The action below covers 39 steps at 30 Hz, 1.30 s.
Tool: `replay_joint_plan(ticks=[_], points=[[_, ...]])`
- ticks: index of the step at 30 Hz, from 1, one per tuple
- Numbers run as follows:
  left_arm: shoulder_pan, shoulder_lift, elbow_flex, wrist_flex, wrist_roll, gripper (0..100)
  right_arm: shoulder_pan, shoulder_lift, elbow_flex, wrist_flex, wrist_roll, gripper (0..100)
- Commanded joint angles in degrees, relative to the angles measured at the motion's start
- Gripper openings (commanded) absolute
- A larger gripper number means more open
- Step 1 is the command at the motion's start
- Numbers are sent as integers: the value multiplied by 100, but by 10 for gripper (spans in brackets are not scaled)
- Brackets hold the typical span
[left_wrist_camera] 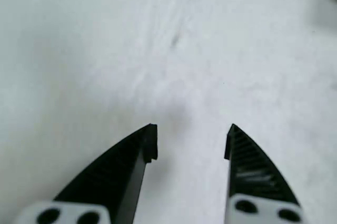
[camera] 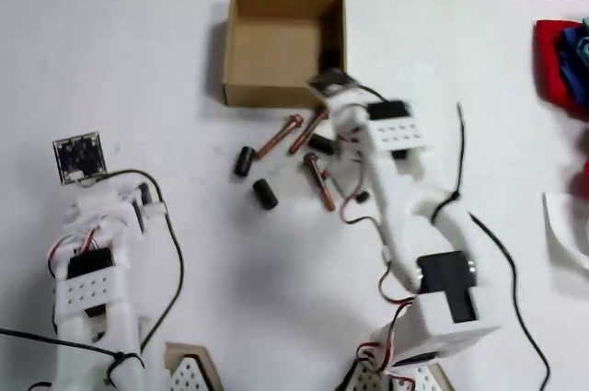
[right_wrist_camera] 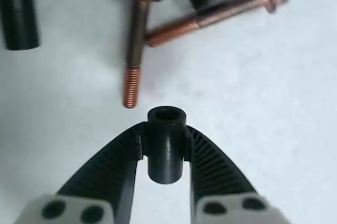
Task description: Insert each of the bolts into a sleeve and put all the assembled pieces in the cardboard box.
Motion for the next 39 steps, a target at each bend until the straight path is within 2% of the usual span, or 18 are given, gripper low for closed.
replay_joint_plan(ticks=[1,11,16,18,22,25,29,31,34,39], points=[[70,-44,-259,-123,18,222,593,-224,404,-796,-264,22],[70,-44,-251,-123,18,222,857,760,422,-980,-255,26],[70,-44,-251,-123,18,222,831,1068,404,-980,-255,156],[70,-44,-251,-123,18,222,831,1051,404,-980,-255,176],[70,-44,-251,-123,18,222,848,1077,404,-980,-255,118],[70,-44,-251,-123,18,222,866,1068,422,-980,-255,21],[88,-44,-259,-79,9,222,936,1024,396,-866,-255,19],[273,-9,-365,53,-167,222,1042,760,431,-857,-264,21],[853,114,-1024,1108,-818,222,1270,-224,765,-699,-264,21],[1705,1327,-2607,2092,-835,224,1754,-2633,2119,-884,-536,21]])
